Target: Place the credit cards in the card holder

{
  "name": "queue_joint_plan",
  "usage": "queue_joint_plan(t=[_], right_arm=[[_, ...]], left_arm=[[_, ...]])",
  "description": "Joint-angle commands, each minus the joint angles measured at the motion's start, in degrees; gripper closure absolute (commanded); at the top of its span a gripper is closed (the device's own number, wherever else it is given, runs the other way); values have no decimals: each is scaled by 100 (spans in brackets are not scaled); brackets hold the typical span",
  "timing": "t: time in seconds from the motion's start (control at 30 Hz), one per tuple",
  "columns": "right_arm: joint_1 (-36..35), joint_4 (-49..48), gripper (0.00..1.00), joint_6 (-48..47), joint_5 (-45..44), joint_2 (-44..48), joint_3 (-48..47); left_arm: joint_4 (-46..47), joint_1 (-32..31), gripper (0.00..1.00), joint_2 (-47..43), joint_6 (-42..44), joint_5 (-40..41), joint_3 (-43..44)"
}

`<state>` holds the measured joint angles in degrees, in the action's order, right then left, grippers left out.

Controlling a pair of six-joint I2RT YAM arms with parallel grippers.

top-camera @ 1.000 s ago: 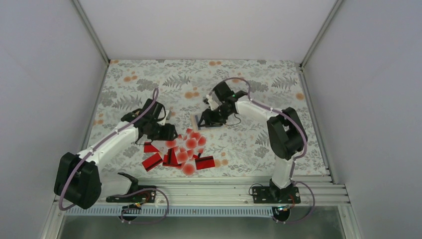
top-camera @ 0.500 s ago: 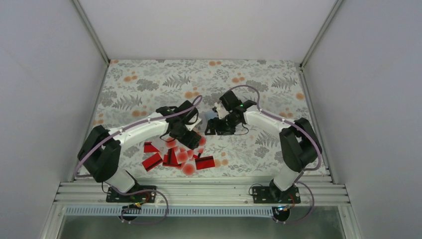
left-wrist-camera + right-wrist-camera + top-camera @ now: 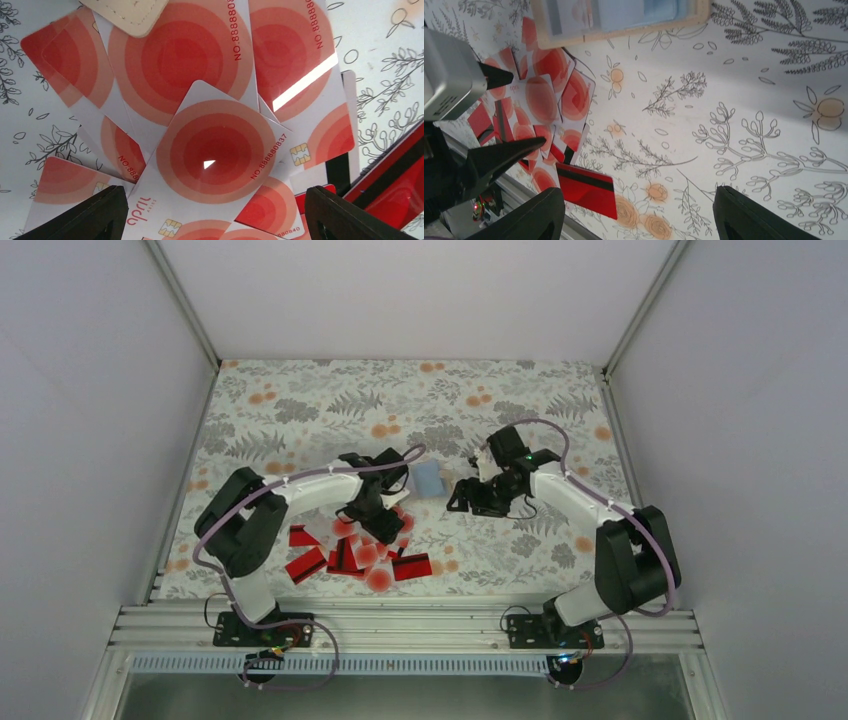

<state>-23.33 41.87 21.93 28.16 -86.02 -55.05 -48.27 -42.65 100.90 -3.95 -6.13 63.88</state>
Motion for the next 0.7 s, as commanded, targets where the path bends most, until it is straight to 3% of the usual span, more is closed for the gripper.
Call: queue_joint_plan(t=[0.0, 0.4, 0.67], right_arm=[[72, 234, 24, -216, 218, 234, 143], [101, 241, 26, -346, 400, 176, 71], [105, 6, 27, -245, 555, 1, 55]], left_arm=[[167, -32, 12, 145, 173, 248, -87], [279, -241, 17, 525, 91, 877, -185], [219, -356, 42, 535, -144, 979, -341]])
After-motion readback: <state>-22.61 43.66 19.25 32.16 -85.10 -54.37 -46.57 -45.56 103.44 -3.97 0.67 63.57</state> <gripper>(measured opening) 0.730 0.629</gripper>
